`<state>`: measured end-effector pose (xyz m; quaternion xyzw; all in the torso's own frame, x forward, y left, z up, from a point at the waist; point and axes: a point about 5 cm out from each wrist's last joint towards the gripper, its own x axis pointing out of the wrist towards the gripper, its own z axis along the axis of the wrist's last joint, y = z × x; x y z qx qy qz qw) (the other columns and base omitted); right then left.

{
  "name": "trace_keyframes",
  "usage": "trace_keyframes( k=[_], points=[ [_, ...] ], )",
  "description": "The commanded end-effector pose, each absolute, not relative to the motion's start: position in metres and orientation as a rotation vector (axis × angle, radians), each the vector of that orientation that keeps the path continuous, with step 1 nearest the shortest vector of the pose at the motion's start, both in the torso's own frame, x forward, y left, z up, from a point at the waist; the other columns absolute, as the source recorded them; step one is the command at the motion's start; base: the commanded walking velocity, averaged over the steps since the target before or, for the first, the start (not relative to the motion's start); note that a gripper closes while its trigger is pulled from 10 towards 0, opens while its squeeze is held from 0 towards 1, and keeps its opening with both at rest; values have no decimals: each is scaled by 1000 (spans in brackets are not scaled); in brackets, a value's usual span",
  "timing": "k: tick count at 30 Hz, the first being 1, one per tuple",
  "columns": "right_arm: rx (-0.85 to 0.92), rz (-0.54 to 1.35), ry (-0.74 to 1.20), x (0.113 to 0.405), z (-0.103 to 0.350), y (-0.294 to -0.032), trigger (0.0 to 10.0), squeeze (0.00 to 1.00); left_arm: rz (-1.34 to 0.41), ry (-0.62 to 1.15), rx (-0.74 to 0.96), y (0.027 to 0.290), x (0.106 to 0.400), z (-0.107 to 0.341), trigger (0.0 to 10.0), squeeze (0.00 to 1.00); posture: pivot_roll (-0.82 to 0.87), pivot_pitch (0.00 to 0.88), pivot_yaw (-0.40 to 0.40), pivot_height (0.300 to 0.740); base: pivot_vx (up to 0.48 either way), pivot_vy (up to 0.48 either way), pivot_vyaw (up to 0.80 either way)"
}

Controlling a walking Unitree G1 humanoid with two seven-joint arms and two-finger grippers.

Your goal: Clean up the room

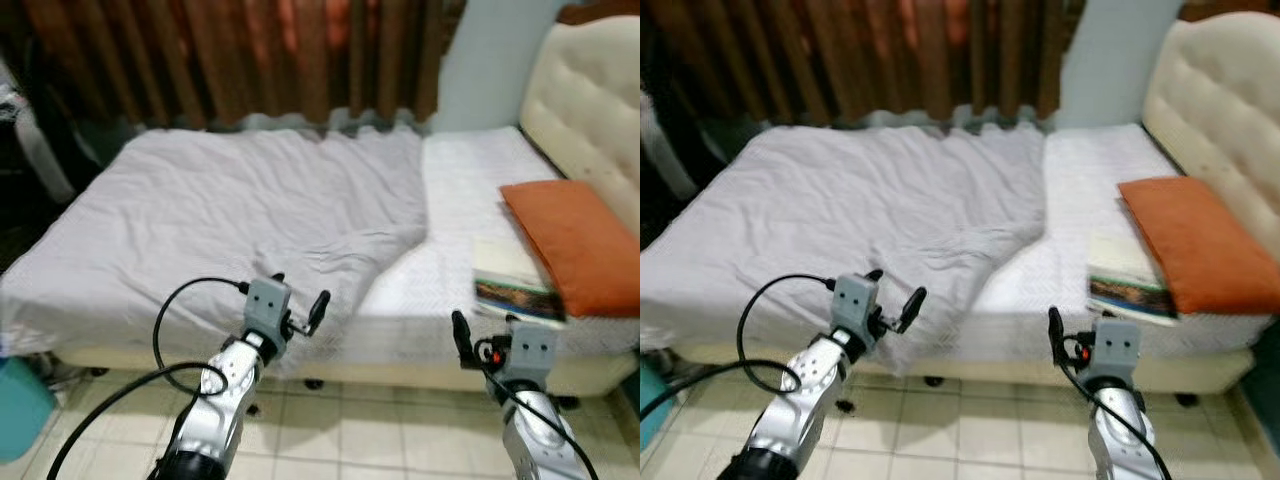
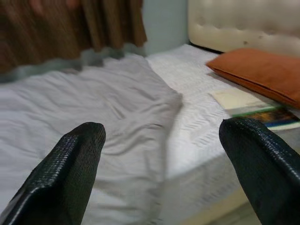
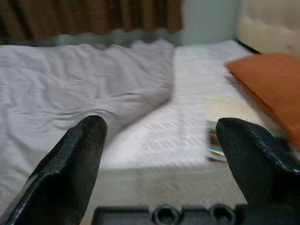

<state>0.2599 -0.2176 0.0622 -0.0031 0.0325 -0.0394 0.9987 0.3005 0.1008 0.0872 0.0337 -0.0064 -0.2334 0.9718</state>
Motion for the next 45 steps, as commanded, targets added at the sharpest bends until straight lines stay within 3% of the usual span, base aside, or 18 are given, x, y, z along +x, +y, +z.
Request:
trace_keyframes(
  k=[1,13,20,22,26,30,36,45],
  points=[
    [15,-51,57,265,63,-208,10000,0,-453,19,96,111,303,84,10000,0,-130,0,50,740,450,0,-800],
    [9,-72,75,264,59,-211,10000,0,-452,32,128,113,303,79,10000,0,-135,0,56,740,186,0,-800],
    [-19,-60,63,263,60,-210,10000,0,-340,93,-21,116,305,69,10000,0,-142,0,55,740,434,0,-800],
    [-27,-46,61,263,61,-210,10000,0,-324,114,-75,116,302,63,10000,0,-146,0,44,740,446,0,0],
    [-46,12,113,262,60,-218,10000,0,-357,109,-76,98,288,52,10000,0,-156,33,-58,740,457,0,0],
    [-62,65,140,266,60,-217,10000,0,-326,116,-124,94,285,49,10000,0,-142,45,-89,740,459,0,0],
    [-33,83,187,275,55,-216,10000,0,-241,148,-209,100,282,42,10000,0,-120,46,-80,740,465,0,0],
    [-5,87,191,276,50,-205,10000,0,-329,127,-86,100,284,47,10000,0,-109,44,-33,740,469,0,0]
  ],
)
